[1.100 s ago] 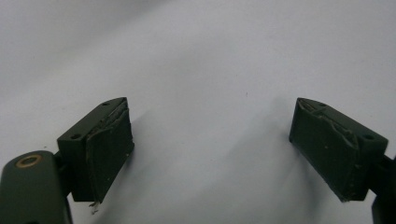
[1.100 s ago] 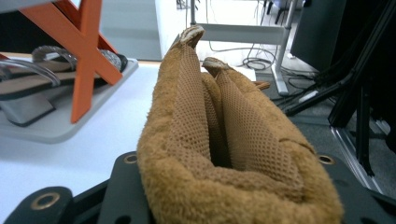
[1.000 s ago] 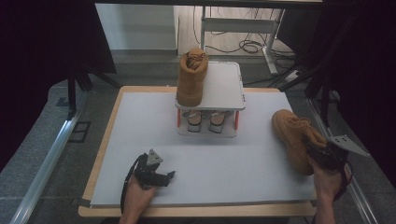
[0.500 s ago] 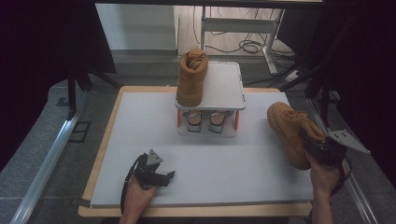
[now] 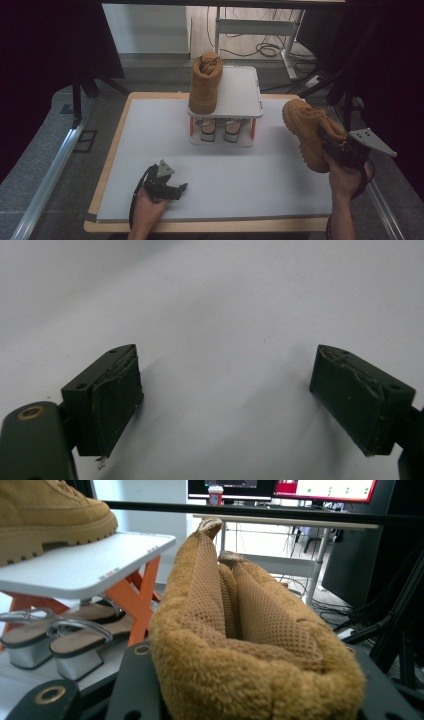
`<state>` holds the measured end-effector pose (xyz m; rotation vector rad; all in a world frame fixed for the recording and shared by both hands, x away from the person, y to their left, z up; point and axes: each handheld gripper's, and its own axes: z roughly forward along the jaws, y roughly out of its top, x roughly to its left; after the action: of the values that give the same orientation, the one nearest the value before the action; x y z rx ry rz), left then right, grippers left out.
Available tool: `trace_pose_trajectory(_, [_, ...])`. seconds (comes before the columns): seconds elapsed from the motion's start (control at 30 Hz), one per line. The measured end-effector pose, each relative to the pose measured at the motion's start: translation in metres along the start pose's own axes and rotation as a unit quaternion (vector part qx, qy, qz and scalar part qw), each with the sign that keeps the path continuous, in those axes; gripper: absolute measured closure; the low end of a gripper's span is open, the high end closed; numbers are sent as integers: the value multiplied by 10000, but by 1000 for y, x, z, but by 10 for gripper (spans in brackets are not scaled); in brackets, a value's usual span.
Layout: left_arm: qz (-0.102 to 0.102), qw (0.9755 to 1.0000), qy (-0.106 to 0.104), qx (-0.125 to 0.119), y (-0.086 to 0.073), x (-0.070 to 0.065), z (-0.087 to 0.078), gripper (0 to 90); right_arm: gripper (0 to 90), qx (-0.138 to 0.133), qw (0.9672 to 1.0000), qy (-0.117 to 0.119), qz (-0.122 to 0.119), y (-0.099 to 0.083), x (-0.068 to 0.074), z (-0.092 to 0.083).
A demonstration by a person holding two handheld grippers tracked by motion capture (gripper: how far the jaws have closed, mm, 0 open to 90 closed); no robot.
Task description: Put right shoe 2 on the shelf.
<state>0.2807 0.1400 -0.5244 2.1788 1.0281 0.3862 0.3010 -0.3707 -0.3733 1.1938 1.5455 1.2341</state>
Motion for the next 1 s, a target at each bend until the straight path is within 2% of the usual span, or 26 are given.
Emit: trace_pose_trajectory(1.0, [18,10000,4,0,0,0,0,131,547,-378,9991,133,-165,51,22,13])
